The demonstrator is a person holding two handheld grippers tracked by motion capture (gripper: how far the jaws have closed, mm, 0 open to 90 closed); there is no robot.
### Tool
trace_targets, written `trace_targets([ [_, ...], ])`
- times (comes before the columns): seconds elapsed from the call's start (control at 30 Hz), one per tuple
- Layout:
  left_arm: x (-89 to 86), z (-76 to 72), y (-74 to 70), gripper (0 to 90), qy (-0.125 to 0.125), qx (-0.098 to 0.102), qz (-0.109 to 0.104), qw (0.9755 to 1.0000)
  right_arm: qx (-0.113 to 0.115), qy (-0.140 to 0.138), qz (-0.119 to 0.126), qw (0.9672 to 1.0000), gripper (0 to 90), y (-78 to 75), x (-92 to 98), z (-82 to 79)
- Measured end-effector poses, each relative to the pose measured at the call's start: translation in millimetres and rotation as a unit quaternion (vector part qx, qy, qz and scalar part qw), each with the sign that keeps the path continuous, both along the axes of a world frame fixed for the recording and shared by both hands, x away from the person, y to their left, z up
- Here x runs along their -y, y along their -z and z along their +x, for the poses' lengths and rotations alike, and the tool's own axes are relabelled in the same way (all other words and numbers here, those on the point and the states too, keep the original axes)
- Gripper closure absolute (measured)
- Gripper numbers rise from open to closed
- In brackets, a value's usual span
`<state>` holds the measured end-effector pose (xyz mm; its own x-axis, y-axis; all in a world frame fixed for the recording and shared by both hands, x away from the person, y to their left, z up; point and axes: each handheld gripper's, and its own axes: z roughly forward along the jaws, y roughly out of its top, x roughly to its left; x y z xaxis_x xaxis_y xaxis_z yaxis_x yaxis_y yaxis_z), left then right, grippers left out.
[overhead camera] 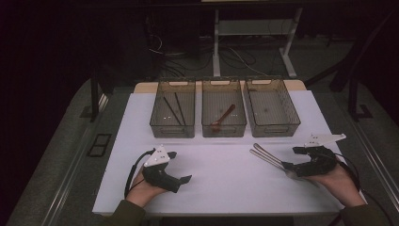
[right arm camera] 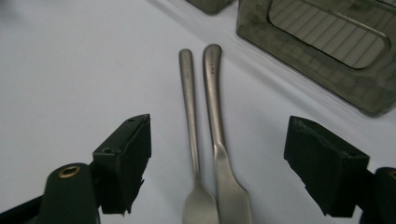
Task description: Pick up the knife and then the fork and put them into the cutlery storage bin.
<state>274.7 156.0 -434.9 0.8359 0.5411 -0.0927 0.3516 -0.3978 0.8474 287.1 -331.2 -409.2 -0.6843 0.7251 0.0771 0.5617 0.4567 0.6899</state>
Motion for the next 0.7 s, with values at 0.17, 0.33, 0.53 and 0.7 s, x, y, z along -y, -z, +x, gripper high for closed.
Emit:
trace_targets([
  [0.17, 0.3, -0.1, -0.2, 0.0, 0.001, -0.001, -0.001, 1.0000, -0.013, 0.004, -0.026, 0.9996, 25.7, -1.3, -0.2, 8.4],
  [0.33, 0.3, -0.1, -0.3, 0.0, 0.001, -0.002, 0.001, 1.0000, -0.028, -0.002, -0.054, 0.9981, 29.2, -0.3, -5.1, 17.2],
  [0.53, 1.0, -0.1, 0.4, 0.0, 0.002, -0.003, 0.003, 1.0000, -0.051, -0.015, -0.084, 0.9951, 36.1, 2.4, -13.6, 28.1],
  [0.7, 0.7, 0.4, 0.7, 0.0, 0.003, -0.004, 0.005, 1.0000, -0.069, -0.027, -0.108, 0.9914, 40.6, 2.8, -22.3, 36.4],
])
